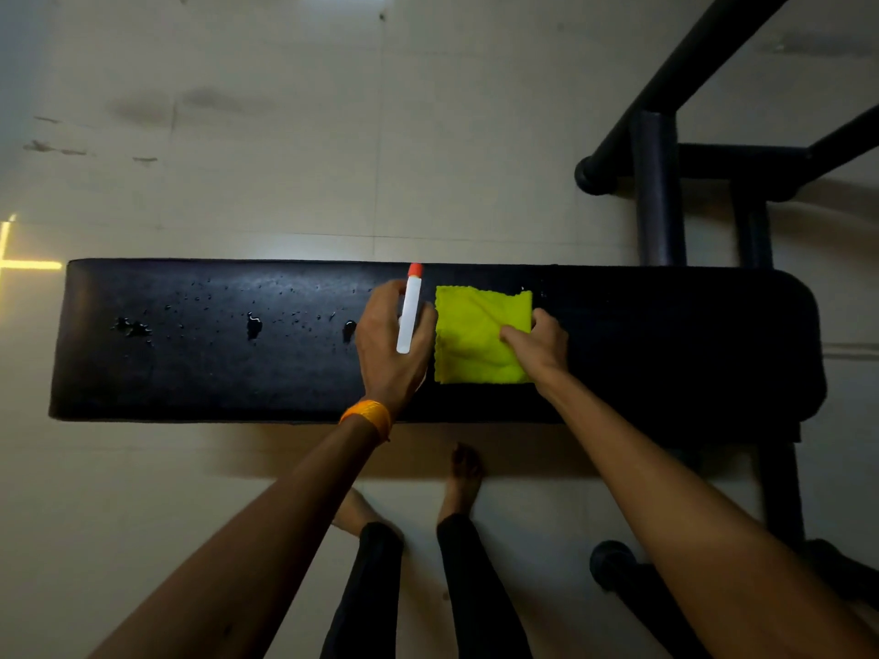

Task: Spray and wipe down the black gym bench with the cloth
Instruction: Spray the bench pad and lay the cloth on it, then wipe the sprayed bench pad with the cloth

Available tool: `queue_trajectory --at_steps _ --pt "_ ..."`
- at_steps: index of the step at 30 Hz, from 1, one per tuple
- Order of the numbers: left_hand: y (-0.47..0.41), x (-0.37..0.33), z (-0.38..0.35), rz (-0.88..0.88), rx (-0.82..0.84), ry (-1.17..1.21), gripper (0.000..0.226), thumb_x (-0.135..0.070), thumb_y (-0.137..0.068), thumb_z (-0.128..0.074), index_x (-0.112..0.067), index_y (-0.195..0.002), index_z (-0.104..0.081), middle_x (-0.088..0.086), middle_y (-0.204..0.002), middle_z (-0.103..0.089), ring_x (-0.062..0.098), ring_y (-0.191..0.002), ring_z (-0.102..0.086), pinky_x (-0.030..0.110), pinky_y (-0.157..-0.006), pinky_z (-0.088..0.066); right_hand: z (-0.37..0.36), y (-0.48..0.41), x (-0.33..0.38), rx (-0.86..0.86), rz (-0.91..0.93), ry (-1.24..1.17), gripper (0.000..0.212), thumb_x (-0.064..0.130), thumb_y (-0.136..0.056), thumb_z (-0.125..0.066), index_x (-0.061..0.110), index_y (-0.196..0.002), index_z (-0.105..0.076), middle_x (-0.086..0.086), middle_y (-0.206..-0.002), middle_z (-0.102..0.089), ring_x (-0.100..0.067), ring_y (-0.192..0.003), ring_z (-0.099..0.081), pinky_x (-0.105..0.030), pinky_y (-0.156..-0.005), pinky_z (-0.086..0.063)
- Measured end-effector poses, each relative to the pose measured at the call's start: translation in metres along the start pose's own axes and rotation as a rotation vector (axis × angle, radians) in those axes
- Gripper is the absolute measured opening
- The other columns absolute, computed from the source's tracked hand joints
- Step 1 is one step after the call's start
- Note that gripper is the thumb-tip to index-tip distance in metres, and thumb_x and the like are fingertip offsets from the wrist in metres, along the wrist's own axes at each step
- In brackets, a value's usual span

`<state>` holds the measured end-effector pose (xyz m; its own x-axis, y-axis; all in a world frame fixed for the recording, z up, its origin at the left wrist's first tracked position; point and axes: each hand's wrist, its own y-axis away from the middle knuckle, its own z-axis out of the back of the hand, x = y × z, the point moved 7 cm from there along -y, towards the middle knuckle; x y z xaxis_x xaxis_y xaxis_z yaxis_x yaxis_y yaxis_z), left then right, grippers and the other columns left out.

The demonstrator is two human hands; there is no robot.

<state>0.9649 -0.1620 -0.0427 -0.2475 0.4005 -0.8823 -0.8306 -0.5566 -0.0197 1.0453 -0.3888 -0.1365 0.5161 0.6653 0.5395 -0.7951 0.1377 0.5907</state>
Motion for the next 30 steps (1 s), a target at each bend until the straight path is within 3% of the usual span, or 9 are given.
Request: queue_trajectory --at_steps 3,10,15,19,23,25,27,28,30 --pt "-0.001 -0.014 -0.015 -0.022 0.015 0.051 0.016 -0.015 -0.096 -0.066 -0.003 -0.105 -0.066 0.008 -0.095 -0.064 0.014 -0.082 -0.059 0.03 -0.075 -0.052 0.022 0.013 0.008 -0.036 0.109 -0.092 0.026 0.013 -0.083 -0.071 0.005 -0.101 -0.054 -0.007 -0.091 -0.06 -0.023 -0.08 -0.057 -0.03 -0.056 -0.038" --pt "-0.004 -0.049 -0.059 -0.071 0.108 0.146 0.034 -0.016 -0.096 -0.069 -0.007 -0.127 -0.058 0.01 -0.114 -0.064 0.024 -0.094 -0.064 0.029 -0.085 -0.055 0.064 0.021 -0.002 -0.142 0.222 -0.217 0.041 0.007 -0.08 -0.072 0.021 -0.115 -0.055 -0.007 -0.101 -0.07 -0.025 -0.089 -0.068 -0.036 -0.073 -0.053" --pt "0.008 -0.042 -0.083 -0.044 0.268 0.098 0.055 -0.015 -0.092 -0.07 -0.009 -0.143 -0.049 0.011 -0.119 -0.065 0.022 -0.1 -0.065 0.027 -0.091 -0.056 0.075 0.024 -0.015 -0.162 0.219 -0.221 0.053 0.006 -0.082 -0.074 0.021 -0.128 -0.053 -0.007 -0.105 -0.068 -0.024 -0.091 -0.066 -0.026 -0.066 -0.046" --pt "0.007 -0.04 -0.089 -0.016 0.331 0.077 0.072 -0.008 -0.087 -0.075 -0.013 -0.15 -0.04 0.008 -0.132 -0.059 0.005 -0.101 -0.061 0.018 -0.089 -0.054 0.072 0.033 -0.014 -0.132 0.229 -0.215 0.064 0.006 -0.084 -0.072 0.028 -0.139 -0.049 -0.001 -0.105 -0.063 -0.01 -0.083 -0.061 -0.025 -0.065 -0.049" --pt "0.013 -0.027 -0.072 0.092 0.355 0.036 0.086 -0.012 -0.082 -0.08 -0.011 -0.155 -0.035 0.004 -0.15 -0.047 -0.008 -0.117 -0.048 0.009 -0.097 -0.047 0.068 0.053 -0.002 -0.164 0.283 -0.21 0.056 0.001 -0.082 -0.07 0.021 -0.132 -0.057 0.001 -0.1 -0.063 -0.015 -0.083 -0.061 -0.019 -0.068 -0.047" --pt "0.026 -0.016 -0.055 0.116 0.308 -0.035 0.07 -0.018 -0.082 -0.078 -0.012 -0.144 -0.046 0.005 -0.139 -0.055 0.012 -0.117 -0.055 0.026 -0.099 -0.053 0.058 0.065 0.002 -0.139 0.294 -0.198 0.05 -0.001 -0.081 -0.069 0.017 -0.127 -0.059 0.001 -0.096 -0.062 -0.012 -0.077 -0.06 -0.005 -0.06 -0.042" --pt "0.043 -0.003 -0.04 0.21 0.294 -0.044 0.038 -0.025 -0.083 -0.069 -0.012 -0.117 -0.059 0.006 -0.108 -0.065 0.023 -0.095 -0.063 0.048 -0.084 -0.057 0.039 0.076 0.004 -0.026 0.314 -0.149 0.047 -0.003 -0.08 -0.07 0.014 -0.123 -0.061 -0.002 -0.093 -0.064 -0.015 -0.073 -0.061 -0.005 -0.055 -0.043" --pt "0.052 0.003 -0.035 0.294 0.342 -0.017 0.027 -0.029 -0.085 -0.066 -0.011 -0.106 -0.062 0.006 -0.097 -0.068 0.025 -0.087 -0.066 0.052 -0.08 -0.057 0.026 0.084 0.006 0.042 0.324 -0.124 0.046 -0.005 -0.079 -0.071 0.013 -0.121 -0.063 -0.003 -0.092 -0.065 -0.017 -0.073 -0.062 -0.005 -0.054 -0.044" --pt "0.069 0.015 -0.031 0.453 0.475 0.075 0.031 -0.04 -0.091 -0.062 -0.009 -0.097 -0.067 0.007 -0.087 -0.073 0.028 -0.083 -0.07 0.052 -0.079 -0.059 0.001 0.1 0.009 0.154 0.341 -0.107 0.046 -0.002 -0.078 -0.076 0.011 -0.12 -0.065 -0.003 -0.093 -0.068 -0.019 -0.077 -0.066 -0.008 -0.06 -0.048"
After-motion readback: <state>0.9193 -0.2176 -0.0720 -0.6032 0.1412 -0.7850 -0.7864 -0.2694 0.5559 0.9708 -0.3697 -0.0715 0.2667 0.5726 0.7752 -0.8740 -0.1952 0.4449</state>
